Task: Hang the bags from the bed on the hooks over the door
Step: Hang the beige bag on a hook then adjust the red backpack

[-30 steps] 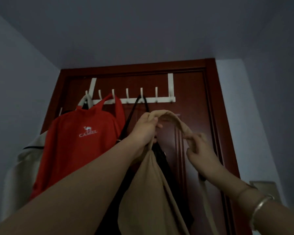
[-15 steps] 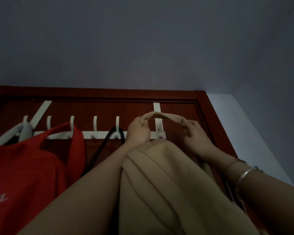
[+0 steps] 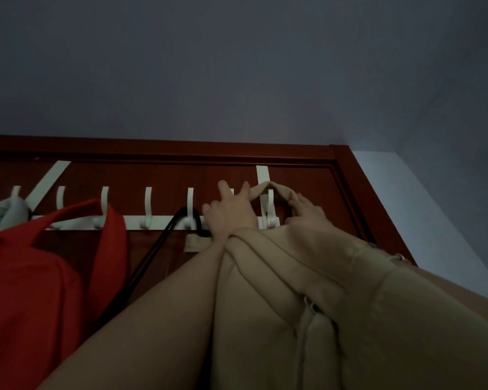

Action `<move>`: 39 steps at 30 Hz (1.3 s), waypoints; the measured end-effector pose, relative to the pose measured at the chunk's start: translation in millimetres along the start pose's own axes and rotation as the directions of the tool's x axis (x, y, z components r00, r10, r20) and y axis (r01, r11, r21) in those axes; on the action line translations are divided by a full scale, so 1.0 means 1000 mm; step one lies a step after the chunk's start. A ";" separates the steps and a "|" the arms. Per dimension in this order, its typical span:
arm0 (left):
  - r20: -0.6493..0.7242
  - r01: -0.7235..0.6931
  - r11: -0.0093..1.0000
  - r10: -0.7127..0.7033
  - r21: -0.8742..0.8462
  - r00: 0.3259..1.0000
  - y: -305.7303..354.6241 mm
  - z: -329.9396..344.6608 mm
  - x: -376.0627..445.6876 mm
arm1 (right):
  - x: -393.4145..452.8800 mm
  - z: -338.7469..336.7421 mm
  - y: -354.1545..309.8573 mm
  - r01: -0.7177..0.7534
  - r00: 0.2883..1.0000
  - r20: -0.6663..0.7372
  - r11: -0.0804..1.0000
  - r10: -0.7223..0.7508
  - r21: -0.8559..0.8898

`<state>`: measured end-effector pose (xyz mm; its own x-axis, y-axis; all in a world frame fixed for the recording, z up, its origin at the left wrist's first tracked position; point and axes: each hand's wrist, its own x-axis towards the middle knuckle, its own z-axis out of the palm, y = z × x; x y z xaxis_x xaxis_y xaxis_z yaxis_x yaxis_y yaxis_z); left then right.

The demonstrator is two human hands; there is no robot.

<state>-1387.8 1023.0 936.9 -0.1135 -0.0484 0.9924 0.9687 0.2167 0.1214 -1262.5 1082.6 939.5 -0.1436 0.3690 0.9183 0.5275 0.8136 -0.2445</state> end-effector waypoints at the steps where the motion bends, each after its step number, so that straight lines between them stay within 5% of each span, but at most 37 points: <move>1: -0.040 -0.021 0.999 0.022 0.030 0.999 0.003 -0.003 0.004 | 0.002 -0.002 -0.005 0.005 1.000 -0.001 1.000 -0.005 -0.001; 4: -0.117 -0.143 0.981 0.159 0.134 0.980 0.008 -0.008 0.016 | 0.007 -0.007 -0.016 -0.007 0.998 0.054 0.996 0.011 -0.084; 8: 0.004 -0.228 0.944 0.234 0.240 0.972 -0.004 0.000 -0.002 | -0.017 0.008 -0.005 0.097 0.988 0.129 0.987 -0.079 -0.131; 13: 0.119 -0.258 0.964 0.249 0.065 0.961 -0.016 -0.013 -0.050 | -0.070 0.010 0.011 0.171 0.975 0.114 0.969 -0.193 0.179; 16: 0.271 -0.106 0.980 0.150 -0.170 0.951 -0.021 -0.033 -0.074 | -0.106 0.007 0.014 0.117 0.975 0.125 0.900 -0.185 0.420; 20: 0.420 0.202 0.896 -0.020 -0.395 0.907 -0.035 -0.059 -0.117 | -0.158 -0.012 0.021 0.031 0.966 0.211 0.881 -0.148 0.473; 29: 0.686 0.569 0.657 -0.107 -0.494 0.720 -0.026 -0.100 -0.245 | -0.238 -0.075 0.005 -0.293 0.906 0.416 0.831 0.083 0.473; 33: 0.893 0.835 0.359 -0.007 -0.417 0.449 -0.007 -0.126 -0.293 | -0.273 -0.092 0.015 -0.234 0.837 0.537 0.956 0.105 0.177; 35: 0.930 0.900 0.246 0.010 -0.359 0.368 -0.003 -0.135 -0.311 | -0.284 -0.094 0.021 -0.223 0.834 0.532 0.971 0.147 0.081; 37: 0.928 0.886 0.292 0.016 -0.360 0.372 -0.004 -0.142 -0.324 | -0.292 -0.095 0.030 -0.190 0.858 0.484 0.982 0.169 -0.006; 39: 0.859 0.807 0.367 -0.036 -0.463 0.510 -0.007 -0.149 -0.325 | -0.299 -0.096 0.037 -0.129 0.916 0.380 0.991 0.127 -0.021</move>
<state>-1324.5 892.1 609.8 -0.2831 0.8053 0.5209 0.3660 -0.4114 0.8348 -1119.8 959.4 686.1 -0.3825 0.6122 0.6920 0.5589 0.7497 -0.3543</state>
